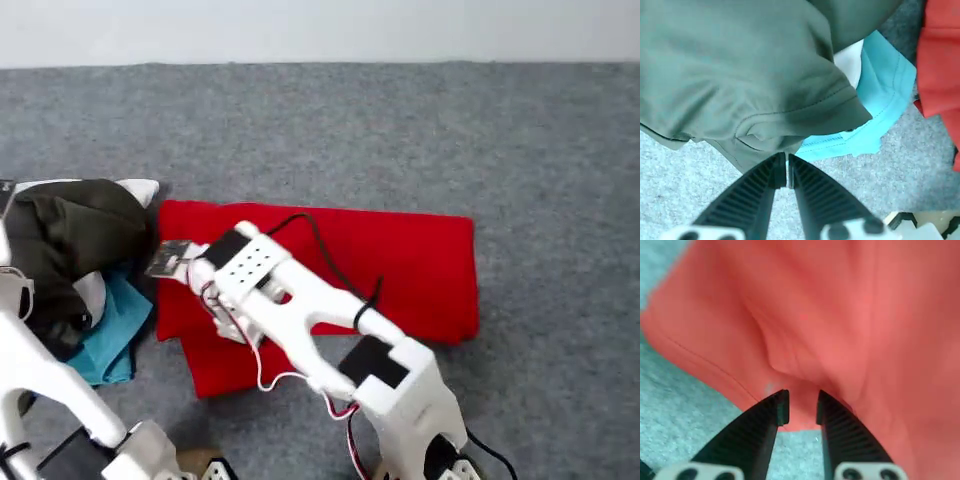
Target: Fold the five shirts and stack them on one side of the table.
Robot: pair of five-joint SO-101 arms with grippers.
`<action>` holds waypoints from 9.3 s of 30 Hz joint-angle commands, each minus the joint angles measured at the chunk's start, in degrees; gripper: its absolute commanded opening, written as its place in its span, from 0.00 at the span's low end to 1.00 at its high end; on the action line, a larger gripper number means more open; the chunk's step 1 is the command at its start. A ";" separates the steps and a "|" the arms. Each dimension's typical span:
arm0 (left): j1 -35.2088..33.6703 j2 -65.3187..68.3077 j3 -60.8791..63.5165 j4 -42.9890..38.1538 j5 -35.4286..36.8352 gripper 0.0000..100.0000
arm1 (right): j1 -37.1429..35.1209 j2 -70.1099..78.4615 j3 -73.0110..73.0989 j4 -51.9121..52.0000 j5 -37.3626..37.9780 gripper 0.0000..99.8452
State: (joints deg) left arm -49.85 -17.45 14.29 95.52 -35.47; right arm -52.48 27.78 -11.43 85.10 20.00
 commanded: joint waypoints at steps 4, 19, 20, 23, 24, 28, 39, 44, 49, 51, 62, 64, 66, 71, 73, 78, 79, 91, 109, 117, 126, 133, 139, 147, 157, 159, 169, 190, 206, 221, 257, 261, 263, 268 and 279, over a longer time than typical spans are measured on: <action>-0.53 -0.18 -1.89 -0.79 0.62 0.01 | -2.24 5.58 -12.92 2.86 0.35 0.20; -0.26 -0.18 -1.89 -0.88 2.99 0.01 | -0.84 18.51 -27.78 11.38 0.26 0.01; -0.26 -0.18 -1.89 -0.88 2.99 0.01 | -0.31 18.51 -27.78 12.18 0.26 0.01; -0.26 -0.18 -1.89 -0.88 2.99 0.01 | 1.27 17.19 -27.78 14.64 0.26 0.01; -0.26 -0.18 -1.89 -0.88 2.99 0.01 | 1.63 16.48 -27.78 15.43 0.35 0.01; -0.26 -0.18 -1.89 -0.88 2.99 0.01 | 2.59 12.53 -27.52 17.71 0.97 0.01; -0.26 -0.18 -1.80 -0.88 2.99 0.01 | 1.36 1.19 -12.57 17.45 1.49 0.01; 0.26 -0.18 -1.80 -0.88 2.99 0.01 | -0.13 2.86 -12.13 16.22 1.05 0.08; 1.67 -0.53 0.04 -0.97 2.99 0.01 | -1.71 4.26 -12.13 13.05 1.05 0.09; 2.02 -0.53 1.27 -1.05 2.99 0.01 | -2.24 4.18 -12.31 12.44 1.05 0.09; 2.20 -0.62 2.51 -0.97 2.99 0.01 | -3.30 4.70 -17.58 12.53 1.41 0.08; 2.20 -0.62 2.51 -0.88 2.99 0.01 | -3.21 4.70 -17.67 12.88 1.49 0.03; 2.20 -0.62 2.51 -0.88 2.99 0.01 | -3.21 4.62 -17.67 13.14 1.49 0.01; 2.20 -0.62 2.51 -0.97 2.99 0.01 | -3.38 3.74 -18.20 15.78 1.49 0.01; 2.20 -0.62 2.51 -0.97 2.99 0.01 | -3.47 2.86 -18.99 17.71 1.23 0.01; 2.20 -0.62 2.51 -0.88 2.99 0.01 | -3.30 -1.45 -17.85 17.89 1.14 0.01; 2.20 -0.62 2.42 -0.88 2.99 0.01 | -3.47 -2.33 -17.05 17.89 1.14 0.01; 2.29 -0.62 2.33 -1.14 2.99 0.01 | -5.67 -9.63 -0.44 17.63 1.32 0.01; 2.29 -0.62 2.33 -1.14 2.73 0.01 | 4.09 -9.19 4.40 16.66 6.07 0.01; 2.29 -0.62 2.42 -1.23 2.64 0.01 | -3.03 -8.92 0.88 16.40 4.13 0.01; 2.29 -0.62 2.42 -1.23 2.64 0.01 | 4.53 1.36 -18.02 9.45 -1.14 0.01; 2.29 -0.62 2.42 -1.23 2.64 0.01 | 15.25 16.31 -32.44 9.36 -6.86 0.01; 2.29 -0.62 2.42 -1.23 2.64 0.01 | 20.00 24.31 -40.88 13.41 -9.41 0.01; 2.29 -0.26 2.42 -1.23 2.64 0.01 | 17.98 22.37 -47.38 17.80 -9.32 0.15; 2.29 -0.18 2.51 -2.46 2.73 0.01 | 8.13 17.54 -47.21 15.78 -8.97 0.08; 2.29 -0.18 2.51 -2.46 2.73 0.01 | 6.99 18.95 -47.38 13.32 -8.79 0.04; 2.29 -0.18 2.51 -2.46 2.73 0.01 | 14.29 25.54 -47.47 -4.26 -1.41 0.01; 2.29 -0.18 2.59 -2.37 2.73 0.01 | 12.62 22.55 -49.93 8.75 -1.32 0.01; 2.11 -0.70 4.88 -2.02 2.90 0.01 | 17.19 19.56 -50.02 9.01 -1.67 0.01; 2.11 -15.65 5.05 -0.70 2.90 0.01 | 22.37 -6.37 -13.01 17.89 -5.45 0.01; 2.29 -17.76 7.34 4.84 2.73 0.01 | 54.20 -27.03 42.81 -11.56 5.19 0.10; 2.29 -18.11 9.89 4.84 2.64 0.01 | 54.29 -23.43 42.81 -11.65 5.19 0.11; 2.29 -18.11 10.24 4.84 2.64 0.01 | 54.29 -20.70 42.73 -11.65 5.27 0.11; 2.29 -18.20 9.89 4.84 2.64 0.01 | 54.20 -14.37 42.46 -13.14 5.27 0.11; 2.29 -18.20 9.89 4.84 2.64 0.01 | 55.43 -21.05 41.76 -12.09 8.35 0.01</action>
State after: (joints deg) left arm -48.00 -34.15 24.75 99.12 -32.92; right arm 2.02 9.93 30.07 72.88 27.03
